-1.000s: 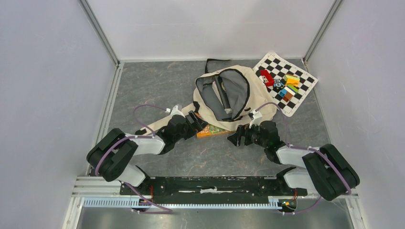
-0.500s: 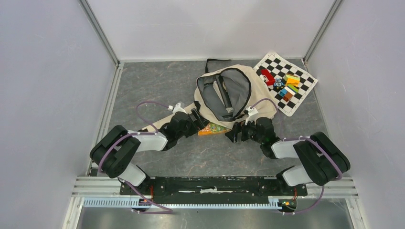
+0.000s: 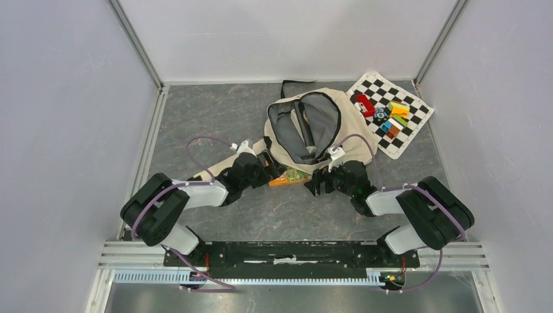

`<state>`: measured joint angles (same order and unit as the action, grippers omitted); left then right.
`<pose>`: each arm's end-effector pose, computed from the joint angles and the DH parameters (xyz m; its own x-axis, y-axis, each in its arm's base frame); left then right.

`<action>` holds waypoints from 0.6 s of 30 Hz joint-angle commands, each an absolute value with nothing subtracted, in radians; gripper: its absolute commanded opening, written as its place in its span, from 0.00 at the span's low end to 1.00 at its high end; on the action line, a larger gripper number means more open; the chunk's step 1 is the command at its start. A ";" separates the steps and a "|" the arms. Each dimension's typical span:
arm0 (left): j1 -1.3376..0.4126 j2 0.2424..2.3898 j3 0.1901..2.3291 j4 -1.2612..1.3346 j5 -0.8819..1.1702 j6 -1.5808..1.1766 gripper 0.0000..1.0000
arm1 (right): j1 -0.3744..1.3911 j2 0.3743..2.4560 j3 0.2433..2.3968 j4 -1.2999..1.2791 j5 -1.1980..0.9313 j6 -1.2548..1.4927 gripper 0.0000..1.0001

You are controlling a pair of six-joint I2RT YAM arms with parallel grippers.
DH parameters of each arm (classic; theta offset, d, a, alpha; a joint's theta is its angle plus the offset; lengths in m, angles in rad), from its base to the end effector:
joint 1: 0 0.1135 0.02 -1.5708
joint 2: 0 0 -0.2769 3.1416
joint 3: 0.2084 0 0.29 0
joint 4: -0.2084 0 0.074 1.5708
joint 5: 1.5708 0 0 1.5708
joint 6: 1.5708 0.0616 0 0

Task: Pack the student bag
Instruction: Move the book to the center of the board.

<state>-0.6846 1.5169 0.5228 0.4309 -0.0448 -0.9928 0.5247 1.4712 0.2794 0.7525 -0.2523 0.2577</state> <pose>0.2533 -0.2032 0.1125 -0.7305 -0.4838 -0.4820 -0.0173 0.7187 -0.6951 0.2296 0.1506 0.0908 -0.5294 -0.0213 -0.8481 -0.5643 0.7553 0.3333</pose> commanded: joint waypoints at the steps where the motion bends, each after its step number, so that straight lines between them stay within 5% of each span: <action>1: -0.750 1.425 0.478 0.417 0.059 -0.986 1.00 | 0.626 1.436 0.274 0.749 -0.371 0.261 0.93; 18: -0.830 0.883 0.368 -0.100 0.263 -0.909 1.00 | 0.813 1.157 0.195 0.454 -0.279 0.283 0.93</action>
